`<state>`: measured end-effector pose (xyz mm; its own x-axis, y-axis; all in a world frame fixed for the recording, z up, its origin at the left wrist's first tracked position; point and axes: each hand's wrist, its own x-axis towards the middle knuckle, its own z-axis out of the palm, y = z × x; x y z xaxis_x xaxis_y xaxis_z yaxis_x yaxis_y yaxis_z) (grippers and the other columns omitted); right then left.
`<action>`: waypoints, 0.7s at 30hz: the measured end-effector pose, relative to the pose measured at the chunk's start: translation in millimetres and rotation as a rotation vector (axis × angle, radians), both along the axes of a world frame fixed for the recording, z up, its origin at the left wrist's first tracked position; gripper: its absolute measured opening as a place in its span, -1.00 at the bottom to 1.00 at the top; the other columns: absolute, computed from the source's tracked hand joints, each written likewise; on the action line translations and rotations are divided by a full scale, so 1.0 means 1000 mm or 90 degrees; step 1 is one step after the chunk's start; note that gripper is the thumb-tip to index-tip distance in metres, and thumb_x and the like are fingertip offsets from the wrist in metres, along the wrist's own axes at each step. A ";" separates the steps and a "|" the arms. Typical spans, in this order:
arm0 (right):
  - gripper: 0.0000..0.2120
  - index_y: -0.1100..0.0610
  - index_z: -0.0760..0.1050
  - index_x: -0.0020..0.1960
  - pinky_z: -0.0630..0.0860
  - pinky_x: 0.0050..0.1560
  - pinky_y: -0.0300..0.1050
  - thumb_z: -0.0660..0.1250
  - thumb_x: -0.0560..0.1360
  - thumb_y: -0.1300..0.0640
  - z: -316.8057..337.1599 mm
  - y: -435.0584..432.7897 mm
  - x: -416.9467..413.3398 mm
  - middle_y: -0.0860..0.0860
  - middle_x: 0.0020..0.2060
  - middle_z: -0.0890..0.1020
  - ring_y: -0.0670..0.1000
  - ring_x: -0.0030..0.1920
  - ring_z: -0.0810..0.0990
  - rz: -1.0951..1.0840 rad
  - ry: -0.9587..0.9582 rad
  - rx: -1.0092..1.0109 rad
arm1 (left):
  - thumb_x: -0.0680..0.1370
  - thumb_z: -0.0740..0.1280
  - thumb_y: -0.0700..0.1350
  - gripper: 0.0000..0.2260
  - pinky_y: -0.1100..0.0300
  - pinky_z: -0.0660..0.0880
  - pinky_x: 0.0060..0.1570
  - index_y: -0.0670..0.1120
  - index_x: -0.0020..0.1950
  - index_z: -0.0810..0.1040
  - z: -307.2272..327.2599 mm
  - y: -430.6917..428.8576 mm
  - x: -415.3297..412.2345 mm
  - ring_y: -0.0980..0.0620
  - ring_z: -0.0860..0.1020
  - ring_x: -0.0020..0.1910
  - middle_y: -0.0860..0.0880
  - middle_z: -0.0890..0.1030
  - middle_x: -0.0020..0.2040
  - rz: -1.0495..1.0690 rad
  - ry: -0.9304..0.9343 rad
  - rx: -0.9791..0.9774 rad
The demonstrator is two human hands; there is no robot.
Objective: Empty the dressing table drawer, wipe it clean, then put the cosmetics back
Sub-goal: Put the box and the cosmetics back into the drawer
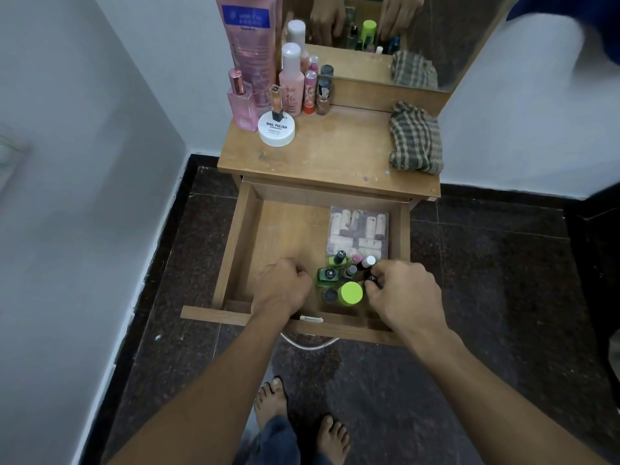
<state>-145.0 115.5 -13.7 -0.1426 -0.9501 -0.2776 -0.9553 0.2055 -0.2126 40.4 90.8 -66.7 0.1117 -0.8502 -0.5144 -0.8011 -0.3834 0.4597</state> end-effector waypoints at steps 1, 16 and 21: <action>-0.79 0.01 0.65 0.13 0.56 -0.08 -0.03 0.40 0.53 -0.01 0.001 0.000 0.001 0.02 -0.03 0.68 0.18 -0.02 0.65 0.001 -0.004 0.001 | 0.56 0.22 -0.07 -0.74 0.08 0.49 0.07 0.02 0.12 0.67 0.000 0.000 0.000 -0.11 0.59 0.07 -0.06 0.69 0.04 -0.001 0.001 0.001; -0.76 0.00 0.69 0.09 0.61 0.04 -0.05 0.34 0.51 -0.03 0.088 -0.164 0.074 -0.05 -0.11 0.72 0.04 -0.04 0.67 0.012 -0.187 -0.266 | 0.58 0.22 -0.04 -0.84 0.11 0.44 -0.07 0.01 -0.05 0.59 0.011 -0.001 0.003 -0.07 0.56 -0.07 0.01 0.58 -0.19 -0.005 0.021 0.014; -0.74 0.01 0.64 0.06 0.57 -0.11 -0.03 0.39 0.48 -0.11 0.090 -0.224 0.126 0.01 -0.05 0.66 0.08 -0.01 0.61 0.047 -0.169 -0.258 | 0.57 0.24 -0.09 -0.84 0.11 0.42 -0.17 -0.01 -0.21 0.47 0.007 -0.003 0.005 -0.03 0.54 -0.19 0.01 0.53 -0.28 -0.008 0.080 0.025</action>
<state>-18.7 -108.0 76.6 -0.0453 -0.9940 0.0993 -0.8662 -0.0105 -0.4996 45.2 87.9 -59.9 0.0334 -0.8299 -0.5568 -0.7435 -0.3930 0.5411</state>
